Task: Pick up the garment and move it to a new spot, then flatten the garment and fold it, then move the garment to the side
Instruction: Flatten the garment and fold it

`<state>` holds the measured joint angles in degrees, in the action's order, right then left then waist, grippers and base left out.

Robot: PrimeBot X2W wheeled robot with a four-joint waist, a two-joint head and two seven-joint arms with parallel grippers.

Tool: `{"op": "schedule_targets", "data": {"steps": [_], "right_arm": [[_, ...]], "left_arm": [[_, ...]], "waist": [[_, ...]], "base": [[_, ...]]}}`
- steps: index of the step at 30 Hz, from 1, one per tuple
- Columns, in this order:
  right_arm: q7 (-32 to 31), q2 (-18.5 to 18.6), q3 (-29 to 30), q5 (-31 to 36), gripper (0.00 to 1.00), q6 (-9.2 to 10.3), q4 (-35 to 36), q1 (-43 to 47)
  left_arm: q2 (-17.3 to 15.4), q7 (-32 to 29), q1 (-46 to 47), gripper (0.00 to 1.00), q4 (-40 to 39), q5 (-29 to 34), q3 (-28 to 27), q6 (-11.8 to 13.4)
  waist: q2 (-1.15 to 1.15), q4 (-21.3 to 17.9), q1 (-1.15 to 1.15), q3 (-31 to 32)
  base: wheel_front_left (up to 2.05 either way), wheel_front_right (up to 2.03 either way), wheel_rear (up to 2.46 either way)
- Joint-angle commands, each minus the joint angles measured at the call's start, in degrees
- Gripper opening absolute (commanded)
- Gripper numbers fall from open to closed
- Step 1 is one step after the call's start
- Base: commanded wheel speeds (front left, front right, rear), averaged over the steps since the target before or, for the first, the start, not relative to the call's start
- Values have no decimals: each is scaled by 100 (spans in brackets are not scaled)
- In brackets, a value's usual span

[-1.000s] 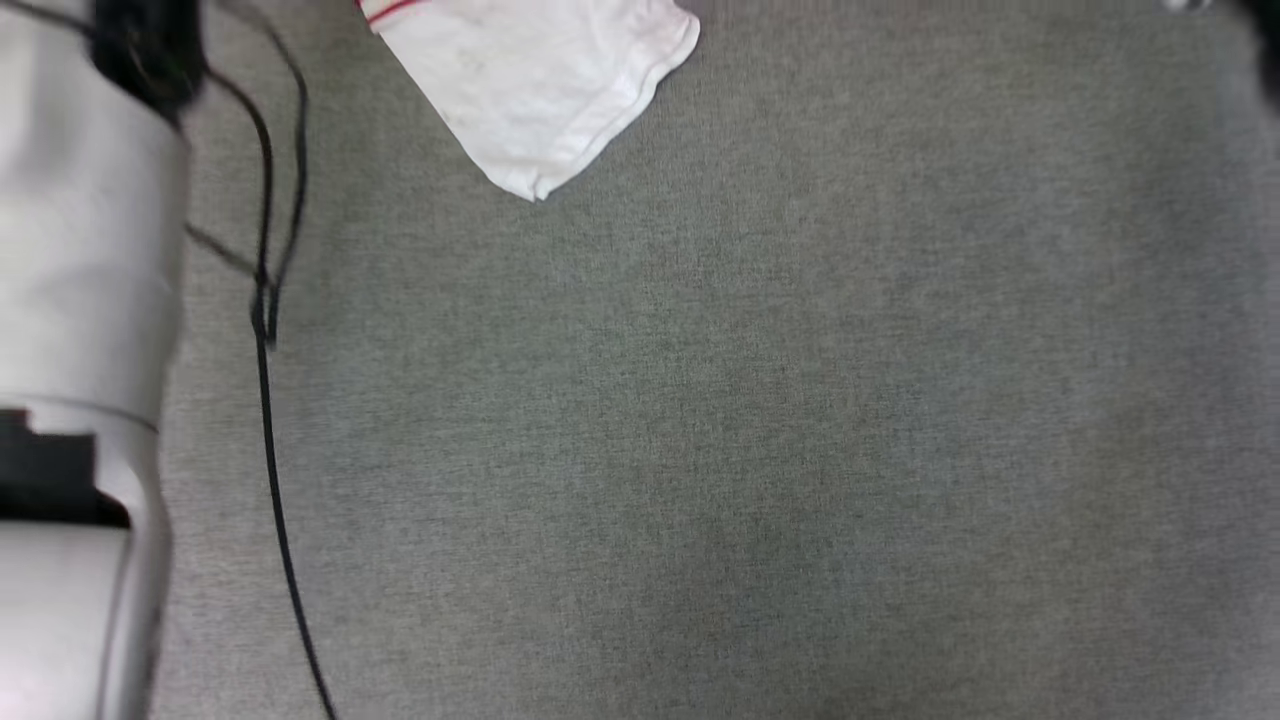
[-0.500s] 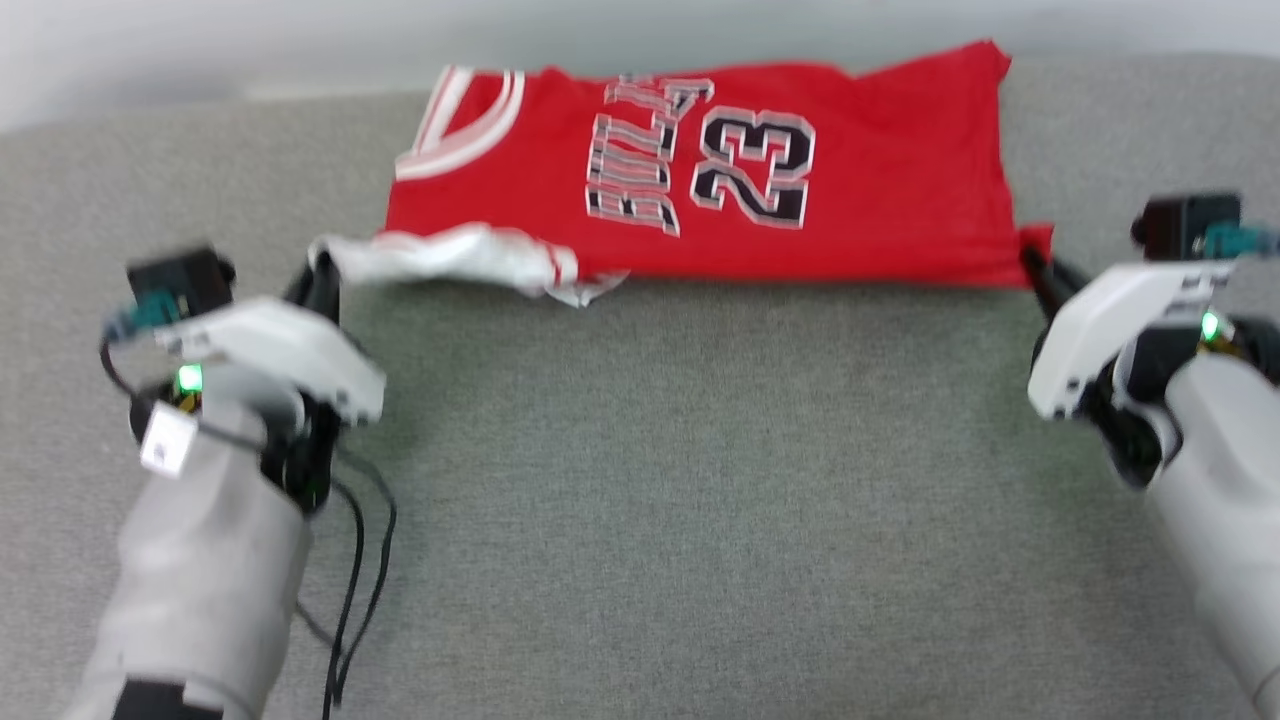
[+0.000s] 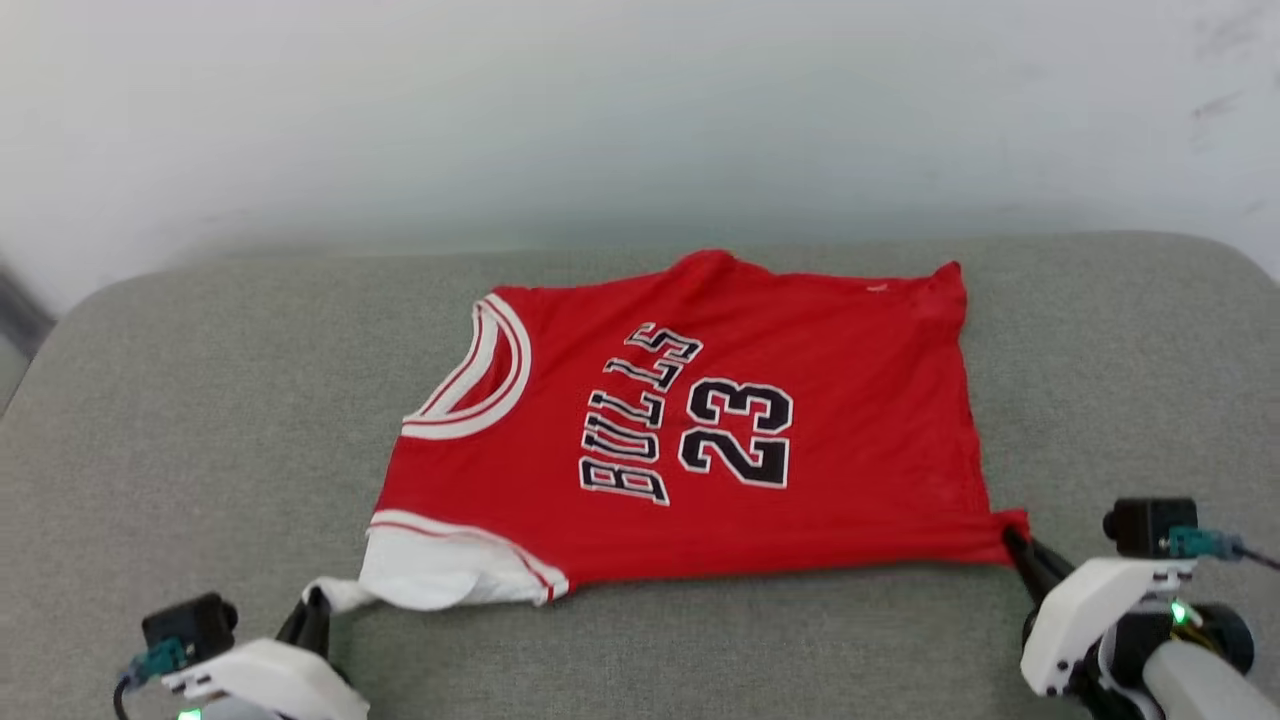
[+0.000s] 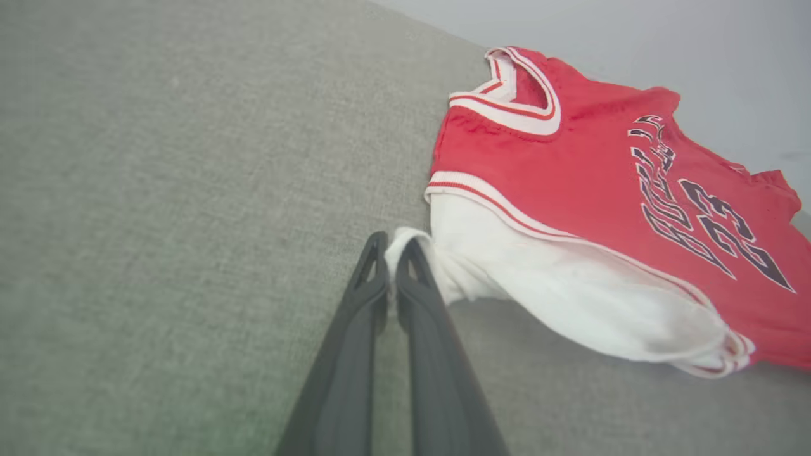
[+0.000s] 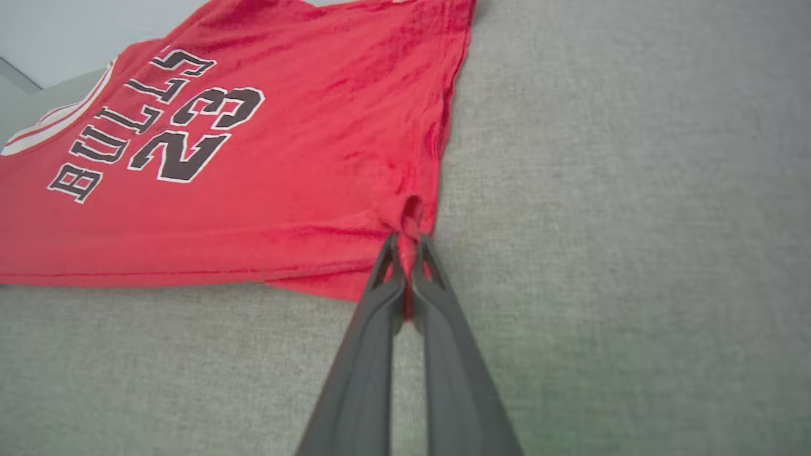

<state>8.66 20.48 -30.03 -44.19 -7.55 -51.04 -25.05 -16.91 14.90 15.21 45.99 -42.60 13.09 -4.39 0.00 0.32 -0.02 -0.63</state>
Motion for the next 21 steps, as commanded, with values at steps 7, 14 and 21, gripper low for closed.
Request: {"op": "schedule_targets", "data": {"steps": [7, 14, 21], "right_arm": [[201, 211, 422, 17, 0, 13, 585, 1206], [80, 299, 1366, 345, 0, 15, 1347, 2362], [-629, -28, 2489, 1150, 0, 19, 2765, 3082]], "left_arm": [[-251, -357, -1469, 0, -1397, -242, -200, 565], [-496, -983, -2540, 0, -2968, -371, -297, 1165], [-690, -1400, -2836, 0, -4424, -355, -351, 1566]], "waist": [[0, 35, 2, 305], [0, 149, 2, 364], [0, 168, 2, 286]], "base": [[0, 0, 0], [0, 0, 0], [0, 0, 0]]}}
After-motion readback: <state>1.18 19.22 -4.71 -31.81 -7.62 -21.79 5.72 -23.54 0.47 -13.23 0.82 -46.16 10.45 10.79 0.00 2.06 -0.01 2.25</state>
